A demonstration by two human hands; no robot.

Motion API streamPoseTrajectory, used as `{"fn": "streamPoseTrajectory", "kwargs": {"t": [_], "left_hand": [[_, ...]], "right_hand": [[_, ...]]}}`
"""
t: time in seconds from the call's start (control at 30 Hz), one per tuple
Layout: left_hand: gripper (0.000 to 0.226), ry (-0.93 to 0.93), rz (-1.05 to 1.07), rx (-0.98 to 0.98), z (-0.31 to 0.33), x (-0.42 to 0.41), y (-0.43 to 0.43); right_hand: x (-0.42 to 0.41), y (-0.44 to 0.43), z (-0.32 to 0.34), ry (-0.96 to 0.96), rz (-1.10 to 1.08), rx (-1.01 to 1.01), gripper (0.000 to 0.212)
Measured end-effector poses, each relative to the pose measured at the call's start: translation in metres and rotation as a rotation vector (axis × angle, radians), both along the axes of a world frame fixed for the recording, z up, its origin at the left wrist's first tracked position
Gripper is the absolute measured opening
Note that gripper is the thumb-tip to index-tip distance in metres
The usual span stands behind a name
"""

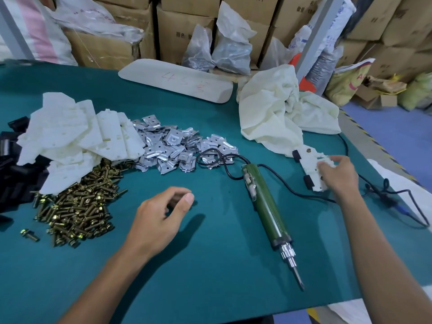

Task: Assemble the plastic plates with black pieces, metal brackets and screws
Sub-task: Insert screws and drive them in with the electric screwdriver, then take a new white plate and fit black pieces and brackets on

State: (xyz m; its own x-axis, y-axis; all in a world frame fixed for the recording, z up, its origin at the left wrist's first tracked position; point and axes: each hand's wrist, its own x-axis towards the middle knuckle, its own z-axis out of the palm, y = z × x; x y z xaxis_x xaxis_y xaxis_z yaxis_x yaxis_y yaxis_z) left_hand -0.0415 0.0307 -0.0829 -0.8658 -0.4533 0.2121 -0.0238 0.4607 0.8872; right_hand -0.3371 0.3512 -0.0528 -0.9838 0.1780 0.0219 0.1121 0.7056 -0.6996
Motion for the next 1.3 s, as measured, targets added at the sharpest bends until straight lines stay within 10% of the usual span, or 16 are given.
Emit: {"fn": "streamPoseTrajectory", "kwargs": {"t": [0.27,0.4,0.73,1.0,1.3], "left_hand": [[0.029,-0.015,-0.006,-0.039,0.001,0.000,0.000],[0.032,-0.011,0.011,-0.027,-0.001,0.000,-0.003],[0.032,-0.023,0.005,0.001,-0.005,-0.003,-0.005],[0.023,-0.005,0.035,-0.027,-0.005,-0.004,-0.003],[0.013,0.049,0.212,-0.178,0.026,0.000,-0.035]], "right_hand": [[-0.018,-0.056,0.023,0.250,0.343,0.559,0.021],[-0.039,-0.103,0.024,-0.004,0.537,0.786,0.021],[-0.078,-0.128,0.018,-0.168,0.499,0.848,0.051],[0.090,-0.116,0.043,-0.040,0.717,0.280,0.062],[0.147,-0.087,0.014,-0.099,0.668,0.367,0.095]]}}
